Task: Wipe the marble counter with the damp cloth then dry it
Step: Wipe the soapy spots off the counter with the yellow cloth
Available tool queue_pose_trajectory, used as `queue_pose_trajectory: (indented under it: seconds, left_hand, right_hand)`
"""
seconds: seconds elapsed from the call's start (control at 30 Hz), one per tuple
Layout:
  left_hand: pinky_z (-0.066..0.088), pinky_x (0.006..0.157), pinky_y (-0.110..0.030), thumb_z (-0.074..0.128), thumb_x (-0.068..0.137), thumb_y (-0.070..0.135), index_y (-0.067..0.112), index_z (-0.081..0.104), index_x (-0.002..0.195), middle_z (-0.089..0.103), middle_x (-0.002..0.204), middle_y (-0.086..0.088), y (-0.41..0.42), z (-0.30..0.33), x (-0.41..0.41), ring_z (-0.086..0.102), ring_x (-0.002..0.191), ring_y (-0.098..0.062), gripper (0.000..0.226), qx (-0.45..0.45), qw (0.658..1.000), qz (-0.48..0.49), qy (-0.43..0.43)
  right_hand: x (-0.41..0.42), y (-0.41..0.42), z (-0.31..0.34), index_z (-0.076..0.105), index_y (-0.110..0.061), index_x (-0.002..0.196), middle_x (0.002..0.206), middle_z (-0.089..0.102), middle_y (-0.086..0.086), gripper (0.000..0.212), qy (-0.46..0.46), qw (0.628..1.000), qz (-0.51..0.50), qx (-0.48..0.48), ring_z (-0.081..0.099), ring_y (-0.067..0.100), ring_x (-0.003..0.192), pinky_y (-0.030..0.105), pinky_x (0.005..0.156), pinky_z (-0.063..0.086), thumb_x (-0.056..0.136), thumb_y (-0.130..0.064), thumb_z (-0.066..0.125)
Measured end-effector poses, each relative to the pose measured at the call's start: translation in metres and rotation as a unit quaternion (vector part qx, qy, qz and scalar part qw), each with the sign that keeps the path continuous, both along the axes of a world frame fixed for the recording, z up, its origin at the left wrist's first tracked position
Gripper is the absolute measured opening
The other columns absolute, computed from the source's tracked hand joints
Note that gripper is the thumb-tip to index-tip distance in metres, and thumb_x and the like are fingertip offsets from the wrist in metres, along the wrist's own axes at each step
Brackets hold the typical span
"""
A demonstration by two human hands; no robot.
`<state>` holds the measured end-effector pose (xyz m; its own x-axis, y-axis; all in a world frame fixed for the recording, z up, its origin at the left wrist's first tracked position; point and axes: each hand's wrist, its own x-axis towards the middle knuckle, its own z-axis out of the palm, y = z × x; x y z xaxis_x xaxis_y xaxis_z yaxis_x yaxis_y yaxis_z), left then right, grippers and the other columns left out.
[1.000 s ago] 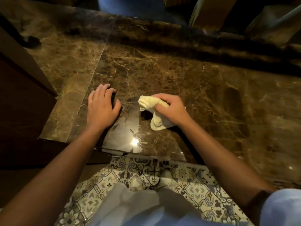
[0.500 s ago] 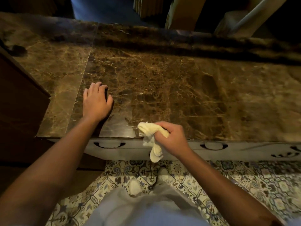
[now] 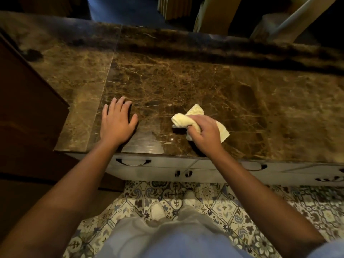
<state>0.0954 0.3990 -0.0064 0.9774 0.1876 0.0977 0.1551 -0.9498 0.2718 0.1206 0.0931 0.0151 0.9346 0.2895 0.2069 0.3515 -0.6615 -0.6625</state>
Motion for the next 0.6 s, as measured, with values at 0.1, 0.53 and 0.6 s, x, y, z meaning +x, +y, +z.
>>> queue_pose_trajectory:
  seconds: [0.1, 0.53, 0.6]
  left_hand:
    - [0.013, 0.127, -0.053, 0.046, 0.103, 0.044, 0.014, 0.044, 0.154, 0.036, 0.166, -0.011, -0.001, 0.000, 0.001, 0.023, 0.157, -0.032, 0.059, 0.001, 1.000, -0.002, 0.000]
    - [0.018, 0.126, -0.056, 0.059, 0.101, 0.027, 0.008, 0.062, 0.138, 0.051, 0.154, -0.016, -0.003, 0.007, -0.007, 0.032, 0.153, -0.035, 0.042, -0.054, 0.997, -0.017, -0.043]
    - [0.032, 0.118, -0.053, 0.061, 0.100, 0.022, 0.007, 0.070, 0.125, 0.062, 0.139, -0.015, -0.016, 0.023, -0.018, 0.045, 0.143, -0.035, 0.030, -0.081, 0.993, -0.044, -0.074]
  right_hand:
    - [-0.033, 0.025, -0.004, 0.076, -0.019, 0.116, 0.111, 0.076, -0.001, 0.034, 0.001, 0.999, 0.044, 0.032, 0.064, 0.020, 0.106, 0.043, 0.094, 0.045, 0.083, -0.018, 0.067]
    - [-0.118, 0.037, 0.012, 0.075, -0.026, 0.115, 0.090, 0.071, -0.030, 0.032, 0.136, 0.970, 0.002, 0.202, 0.065, -0.005, 0.080, 0.016, 0.069, 0.051, 0.085, -0.020, 0.065]
    - [-0.114, 0.024, 0.025, 0.074, -0.029, 0.116, 0.088, 0.071, -0.032, 0.033, 0.131, 0.968, -0.018, 0.213, 0.065, -0.005, 0.076, 0.016, 0.065, 0.052, 0.085, -0.027, 0.064]
